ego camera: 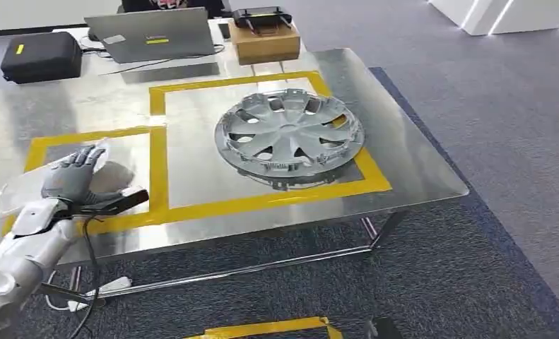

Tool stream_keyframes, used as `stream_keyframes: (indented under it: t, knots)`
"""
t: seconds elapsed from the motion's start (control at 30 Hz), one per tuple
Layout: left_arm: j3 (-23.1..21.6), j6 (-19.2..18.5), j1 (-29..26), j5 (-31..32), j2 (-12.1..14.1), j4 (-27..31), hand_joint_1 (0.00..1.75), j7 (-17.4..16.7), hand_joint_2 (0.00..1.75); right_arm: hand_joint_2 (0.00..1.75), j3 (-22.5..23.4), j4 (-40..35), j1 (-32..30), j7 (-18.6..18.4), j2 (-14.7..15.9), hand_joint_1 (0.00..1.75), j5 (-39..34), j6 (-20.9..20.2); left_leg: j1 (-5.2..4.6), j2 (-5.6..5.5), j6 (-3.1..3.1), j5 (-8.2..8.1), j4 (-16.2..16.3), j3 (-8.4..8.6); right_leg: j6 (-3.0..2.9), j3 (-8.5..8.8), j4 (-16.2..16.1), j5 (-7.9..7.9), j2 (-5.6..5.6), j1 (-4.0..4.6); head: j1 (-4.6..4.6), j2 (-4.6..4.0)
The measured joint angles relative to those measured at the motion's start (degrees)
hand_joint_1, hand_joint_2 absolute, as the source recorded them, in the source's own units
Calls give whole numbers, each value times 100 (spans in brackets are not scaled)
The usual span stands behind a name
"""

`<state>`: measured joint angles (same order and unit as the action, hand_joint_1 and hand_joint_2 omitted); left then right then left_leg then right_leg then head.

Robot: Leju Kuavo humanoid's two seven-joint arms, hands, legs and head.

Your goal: Take the parts from the cabinet and place them on the table.

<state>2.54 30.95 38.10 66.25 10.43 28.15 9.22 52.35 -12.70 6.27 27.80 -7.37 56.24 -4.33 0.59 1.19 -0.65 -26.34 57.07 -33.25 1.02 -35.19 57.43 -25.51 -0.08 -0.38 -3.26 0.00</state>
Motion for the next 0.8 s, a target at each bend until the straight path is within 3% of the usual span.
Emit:
stream_keyframes:
  t: [0.6, 0.73, 0.8]
  knots:
    - [92, -11, -232, -158, -166, 488, 0, 86, 0, 0, 15, 0, -43, 9, 0, 0, -11, 4, 1, 1, -5, -3, 0, 1, 0, -1, 0, 0, 2, 1, 2, 2]
    - [52, -331, -611, -748, -234, 1243, 0, 243, 0, 0, 48, 2, -80, 50, 2, 0, -105, 13, -2, 1, 1, -10, 2, 1, 1, -1, -3, -1, 2, -4, 2, 2]
    - [-37, -630, -921, -1100, -249, 1829, 0, 254, 0, 0, 85, 2, -134, 81, 0, 0, -151, 13, -20, 3, 83, -54, 49, -5, 48, 15, -25, 3, 0, -33, 11, 2]
